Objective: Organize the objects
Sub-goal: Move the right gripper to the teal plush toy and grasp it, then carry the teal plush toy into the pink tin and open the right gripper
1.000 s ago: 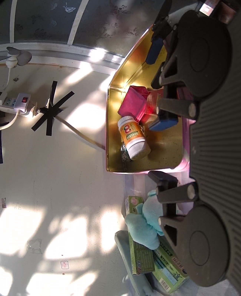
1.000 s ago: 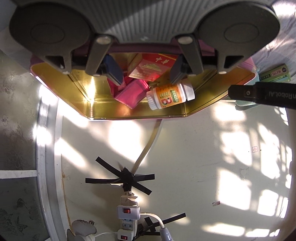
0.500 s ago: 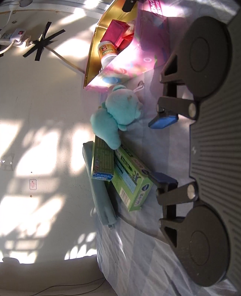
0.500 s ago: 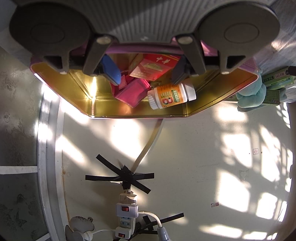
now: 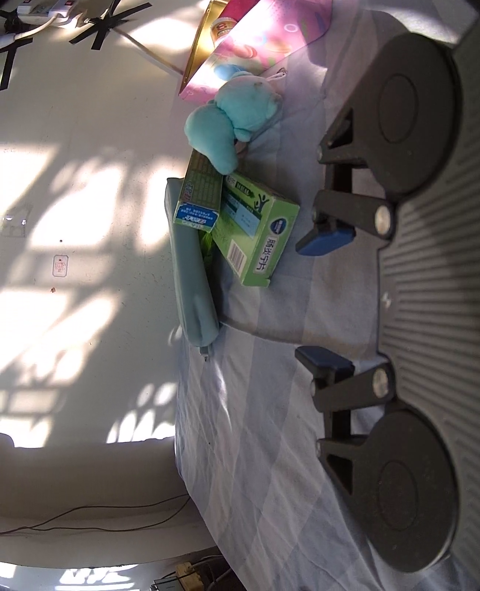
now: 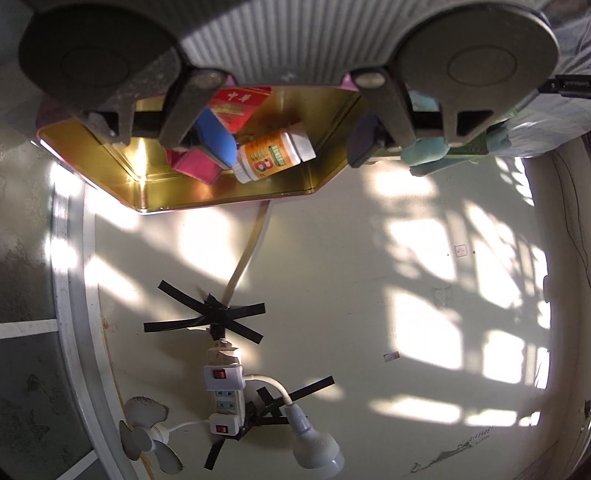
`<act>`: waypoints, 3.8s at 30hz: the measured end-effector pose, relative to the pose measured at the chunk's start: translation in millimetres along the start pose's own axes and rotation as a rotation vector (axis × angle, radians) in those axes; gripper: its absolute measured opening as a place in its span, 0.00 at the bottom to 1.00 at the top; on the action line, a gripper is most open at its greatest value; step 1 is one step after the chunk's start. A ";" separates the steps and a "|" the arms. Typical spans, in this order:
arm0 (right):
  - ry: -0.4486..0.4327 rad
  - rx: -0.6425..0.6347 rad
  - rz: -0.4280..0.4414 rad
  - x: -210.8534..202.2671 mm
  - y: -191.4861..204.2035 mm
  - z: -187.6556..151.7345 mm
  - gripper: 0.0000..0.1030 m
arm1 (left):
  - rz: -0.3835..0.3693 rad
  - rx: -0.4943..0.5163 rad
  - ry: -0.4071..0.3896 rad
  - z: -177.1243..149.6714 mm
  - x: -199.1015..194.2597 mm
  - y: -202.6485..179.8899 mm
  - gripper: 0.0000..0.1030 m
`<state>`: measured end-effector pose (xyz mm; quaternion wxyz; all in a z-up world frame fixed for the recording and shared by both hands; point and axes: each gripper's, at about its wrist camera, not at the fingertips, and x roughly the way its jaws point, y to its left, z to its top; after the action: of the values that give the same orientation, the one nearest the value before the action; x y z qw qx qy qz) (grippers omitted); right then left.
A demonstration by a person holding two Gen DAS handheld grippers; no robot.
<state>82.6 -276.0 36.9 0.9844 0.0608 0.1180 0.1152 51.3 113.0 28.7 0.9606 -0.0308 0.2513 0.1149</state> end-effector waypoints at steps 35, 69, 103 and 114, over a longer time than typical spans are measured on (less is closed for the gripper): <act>0.421 0.113 0.658 56.6 115.8 -26.0 0.57 | -0.123 -0.225 -0.050 -8.9 4.7 49.9 0.59; 0.193 0.186 0.267 -61.9 -35.2 -47.9 0.87 | -0.631 -0.048 0.014 -1.1 -64.7 -81.9 0.59; 0.017 0.327 0.238 43.9 -64.8 -1.2 0.32 | -0.760 0.062 0.016 57.2 -11.7 -192.3 0.52; -0.006 0.196 0.034 62.1 -69.4 -20.4 0.61 | -0.628 0.096 0.037 44.8 9.1 -209.5 0.54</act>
<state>151.1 -326.2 -6.5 0.9720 0.1590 0.1249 0.1195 129.8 -83.4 63.6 0.9447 -0.0634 0.2522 -0.1998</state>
